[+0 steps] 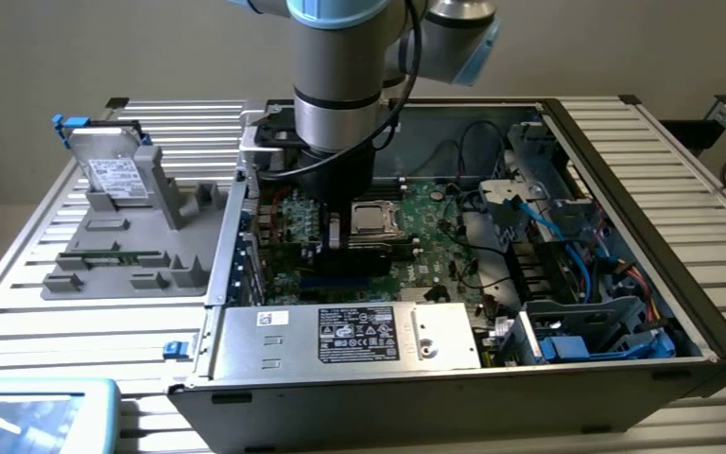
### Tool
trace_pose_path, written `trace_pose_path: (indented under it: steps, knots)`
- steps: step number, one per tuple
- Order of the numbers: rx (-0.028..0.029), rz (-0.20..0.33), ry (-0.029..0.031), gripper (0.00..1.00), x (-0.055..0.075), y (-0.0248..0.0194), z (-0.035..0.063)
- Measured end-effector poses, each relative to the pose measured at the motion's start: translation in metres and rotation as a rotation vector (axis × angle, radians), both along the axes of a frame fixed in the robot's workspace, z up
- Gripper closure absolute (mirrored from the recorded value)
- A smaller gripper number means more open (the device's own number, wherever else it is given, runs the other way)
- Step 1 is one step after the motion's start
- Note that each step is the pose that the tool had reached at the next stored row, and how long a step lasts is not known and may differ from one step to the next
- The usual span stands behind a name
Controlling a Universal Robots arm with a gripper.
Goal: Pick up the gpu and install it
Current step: 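Insert the gpu into the slot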
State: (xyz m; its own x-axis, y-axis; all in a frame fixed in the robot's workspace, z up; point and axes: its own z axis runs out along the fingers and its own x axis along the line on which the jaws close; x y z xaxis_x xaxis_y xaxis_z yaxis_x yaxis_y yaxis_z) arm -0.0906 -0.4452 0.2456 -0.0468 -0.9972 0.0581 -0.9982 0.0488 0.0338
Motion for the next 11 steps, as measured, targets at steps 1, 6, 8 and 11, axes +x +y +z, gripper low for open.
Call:
trace_pose_path:
  steps: [1, 6, 8, 11]
  knots:
    - [0.0000, 0.000, -0.0009, 0.71, -0.0001, -0.0001, 0.0000]
    - [0.0001, 0.003, -0.0040, 0.71, -0.0001, -0.0007, -0.0002]
    - [0.0001, 0.005, -0.0046, 0.71, 0.0000, -0.0007, -0.0002]
    - [0.0000, 0.007, -0.0051, 0.71, 0.0001, -0.0009, -0.0001]
